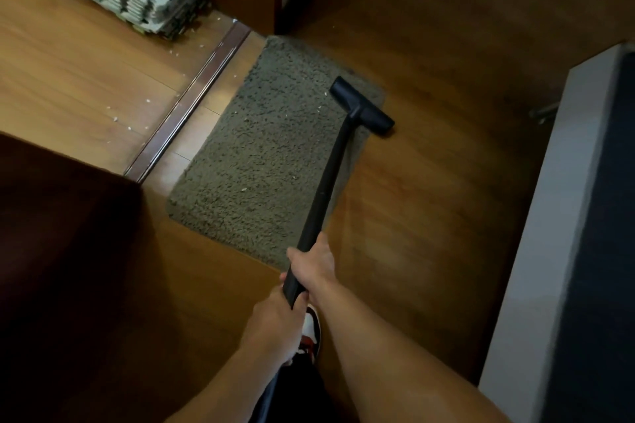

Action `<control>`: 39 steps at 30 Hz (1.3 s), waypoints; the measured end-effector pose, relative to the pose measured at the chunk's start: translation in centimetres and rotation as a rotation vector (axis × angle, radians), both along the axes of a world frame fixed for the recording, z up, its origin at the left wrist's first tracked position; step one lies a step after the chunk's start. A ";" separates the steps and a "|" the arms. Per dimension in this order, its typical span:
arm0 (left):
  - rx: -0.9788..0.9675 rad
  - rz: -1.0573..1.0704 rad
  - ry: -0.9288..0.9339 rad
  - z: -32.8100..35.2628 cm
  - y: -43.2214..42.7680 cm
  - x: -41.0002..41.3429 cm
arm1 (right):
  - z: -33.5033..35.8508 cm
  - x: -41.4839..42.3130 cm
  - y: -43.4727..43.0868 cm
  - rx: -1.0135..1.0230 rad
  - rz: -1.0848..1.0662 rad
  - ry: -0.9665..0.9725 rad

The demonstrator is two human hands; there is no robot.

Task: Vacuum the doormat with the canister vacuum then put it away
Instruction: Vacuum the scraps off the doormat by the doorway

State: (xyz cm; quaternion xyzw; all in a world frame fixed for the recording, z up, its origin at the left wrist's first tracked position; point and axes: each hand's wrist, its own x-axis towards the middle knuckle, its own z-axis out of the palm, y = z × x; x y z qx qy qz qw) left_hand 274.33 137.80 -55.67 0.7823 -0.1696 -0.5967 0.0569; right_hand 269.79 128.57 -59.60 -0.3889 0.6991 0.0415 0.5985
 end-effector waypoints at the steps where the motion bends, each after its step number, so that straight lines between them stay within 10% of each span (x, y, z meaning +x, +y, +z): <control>1: 0.015 -0.001 0.012 0.2 1.3 0.3 | 0.2 0.1 1.5 0.008 0.002 -0.004; 19: 0.134 -0.071 0.022 2.3 18.2 4.0 | 1.2 3.1 19.6 0.078 -0.060 -0.050; 39: -0.011 0.043 0.023 -0.5 -2.7 -0.9 | -0.7 -0.5 -2.7 -0.063 0.080 0.010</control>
